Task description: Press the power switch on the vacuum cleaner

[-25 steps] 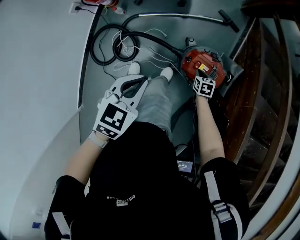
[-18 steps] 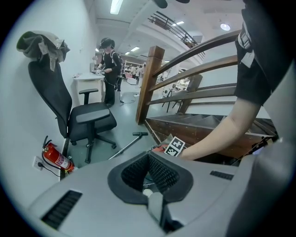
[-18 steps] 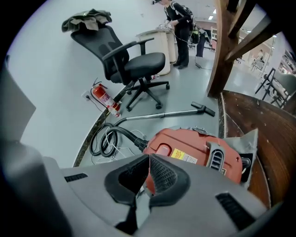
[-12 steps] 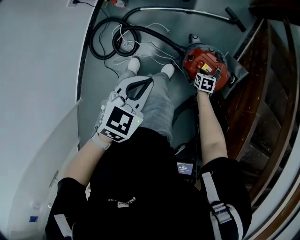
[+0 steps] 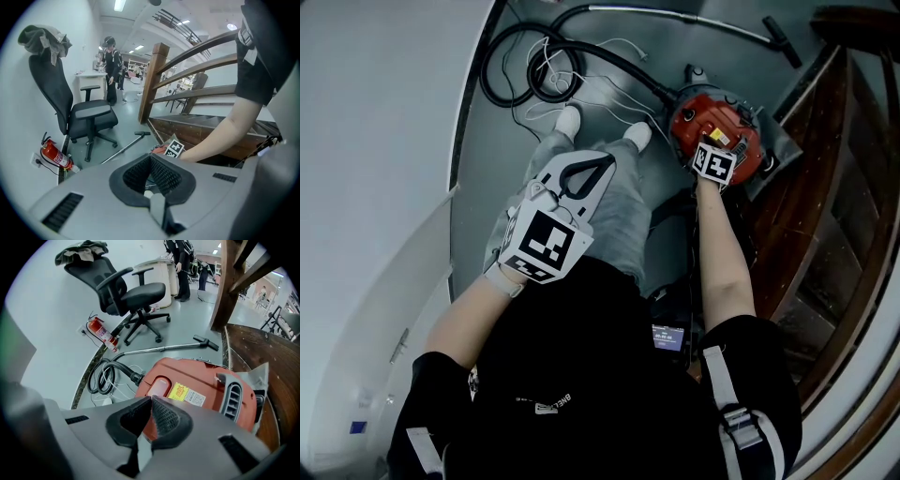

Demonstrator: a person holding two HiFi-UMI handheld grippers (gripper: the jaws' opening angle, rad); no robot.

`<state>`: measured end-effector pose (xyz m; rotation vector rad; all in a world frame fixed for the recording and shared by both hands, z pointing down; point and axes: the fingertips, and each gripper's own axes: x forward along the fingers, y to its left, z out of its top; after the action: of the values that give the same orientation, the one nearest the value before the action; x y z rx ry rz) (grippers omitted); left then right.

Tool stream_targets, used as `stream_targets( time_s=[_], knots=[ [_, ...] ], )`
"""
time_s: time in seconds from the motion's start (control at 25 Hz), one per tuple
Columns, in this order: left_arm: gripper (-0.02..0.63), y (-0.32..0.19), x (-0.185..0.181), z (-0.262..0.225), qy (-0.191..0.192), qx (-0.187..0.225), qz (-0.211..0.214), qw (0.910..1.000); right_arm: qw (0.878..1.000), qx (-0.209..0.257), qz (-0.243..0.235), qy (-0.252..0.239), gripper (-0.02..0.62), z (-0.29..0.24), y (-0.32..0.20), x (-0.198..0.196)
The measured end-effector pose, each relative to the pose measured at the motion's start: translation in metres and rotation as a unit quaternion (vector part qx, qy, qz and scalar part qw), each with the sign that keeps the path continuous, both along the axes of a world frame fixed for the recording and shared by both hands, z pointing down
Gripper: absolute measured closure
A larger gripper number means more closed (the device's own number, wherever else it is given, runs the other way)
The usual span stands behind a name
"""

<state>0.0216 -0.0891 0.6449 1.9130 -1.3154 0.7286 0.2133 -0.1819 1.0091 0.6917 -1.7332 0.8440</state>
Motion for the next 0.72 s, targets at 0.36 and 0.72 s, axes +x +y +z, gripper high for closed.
stream_targets(
  time_s=[0.36, 0.72],
  knots=[
    [0.591, 0.002, 0.002, 0.006, 0.008, -0.004, -0.007, 0.9999, 1.0, -0.013, -0.003, 0.015, 0.566, 0.012, 0.006, 0.001],
    [0.591, 0.0, 0.002, 0.008, 0.011, -0.005, -0.008, 0.9999, 1.0, -0.011, -0.006, 0.018, 0.566, 0.011, 0.006, 0.0]
  ],
)
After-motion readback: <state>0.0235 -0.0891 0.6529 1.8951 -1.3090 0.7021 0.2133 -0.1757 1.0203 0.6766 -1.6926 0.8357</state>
